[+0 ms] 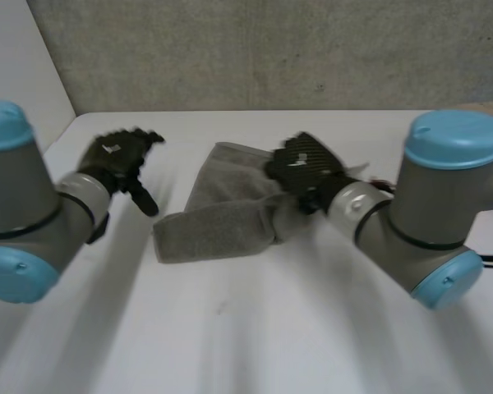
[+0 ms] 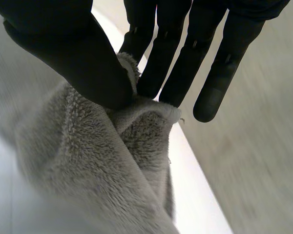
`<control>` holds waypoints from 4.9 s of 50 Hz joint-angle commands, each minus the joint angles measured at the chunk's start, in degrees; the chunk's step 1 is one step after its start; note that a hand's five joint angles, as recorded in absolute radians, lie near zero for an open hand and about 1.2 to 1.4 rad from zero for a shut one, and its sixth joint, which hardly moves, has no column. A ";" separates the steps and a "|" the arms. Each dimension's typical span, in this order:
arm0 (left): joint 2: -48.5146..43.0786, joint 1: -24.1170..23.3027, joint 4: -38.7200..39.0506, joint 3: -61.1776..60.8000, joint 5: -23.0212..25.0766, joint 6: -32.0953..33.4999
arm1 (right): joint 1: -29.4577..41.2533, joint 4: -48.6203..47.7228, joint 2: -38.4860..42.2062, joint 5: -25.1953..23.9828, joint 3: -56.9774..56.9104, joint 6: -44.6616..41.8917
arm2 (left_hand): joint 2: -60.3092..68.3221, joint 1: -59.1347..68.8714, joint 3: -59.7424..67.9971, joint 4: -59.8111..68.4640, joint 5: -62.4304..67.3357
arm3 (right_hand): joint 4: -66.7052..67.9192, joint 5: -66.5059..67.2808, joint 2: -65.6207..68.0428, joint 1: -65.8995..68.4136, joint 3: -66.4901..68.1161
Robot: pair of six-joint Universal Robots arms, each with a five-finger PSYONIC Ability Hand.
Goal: Fold the laundry.
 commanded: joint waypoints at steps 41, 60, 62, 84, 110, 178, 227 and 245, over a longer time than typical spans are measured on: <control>2.96 -2.24 5.28 -12.53 6.61 18.50 | -0.90 20.40 -1.19 -3.26 -3.36 -10.15 | 1.78 2.14 1.29 1.78 0.86 | -58.49 -57.92 -57.50 -54.10 -58.10; 4.36 2.33 8.79 -20.43 11.80 17.63 | 5.17 -0.07 7.69 -6.01 0.42 -13.76 | 3.80 4.17 3.31 3.81 2.89 | 8.84 9.41 9.83 13.23 9.23; 4.62 2.68 9.49 -21.14 12.94 17.80 | 5.08 -1.57 6.99 -4.24 0.77 -13.15 | 3.97 4.33 3.48 3.97 3.05 | 11.51 12.08 12.50 15.90 11.90; -6.80 -8.47 8.09 -10.69 16.03 7.53 | 3.06 -2.02 -4.09 2.18 6.49 3.11 | 7.00 7.36 6.51 7.00 6.08 | 11.51 12.08 12.50 15.90 11.90; -10.51 -13.76 -2.11 2.77 -0.40 -16.30 | -0.27 1.93 -6.99 9.39 7.02 22.89 | 68.55 68.91 68.06 68.55 67.63 | 11.51 12.08 12.50 15.90 11.90; -28.86 -14.54 -11.07 25.26 1.79 19.90 | -11.18 25.14 12.69 -14.07 -18.91 -14.89 | 15.73 16.09 15.24 15.74 14.81 | -46.03 -45.46 -45.04 -41.64 -45.64; -5.48 1.98 10.73 -11.29 -4.45 1.89 | -18.73 9.06 4.17 4.38 -1.08 11.74 | 64.56 64.92 64.07 64.57 63.64 | 11.51 12.08 12.50 15.90 11.90; 4.71 -1.88 7.91 -11.56 6.52 8.57 | -19.35 8.88 2.51 4.29 4.64 8.56 | 7.66 8.02 7.17 7.66 6.74 | 11.51 12.08 12.50 15.90 11.90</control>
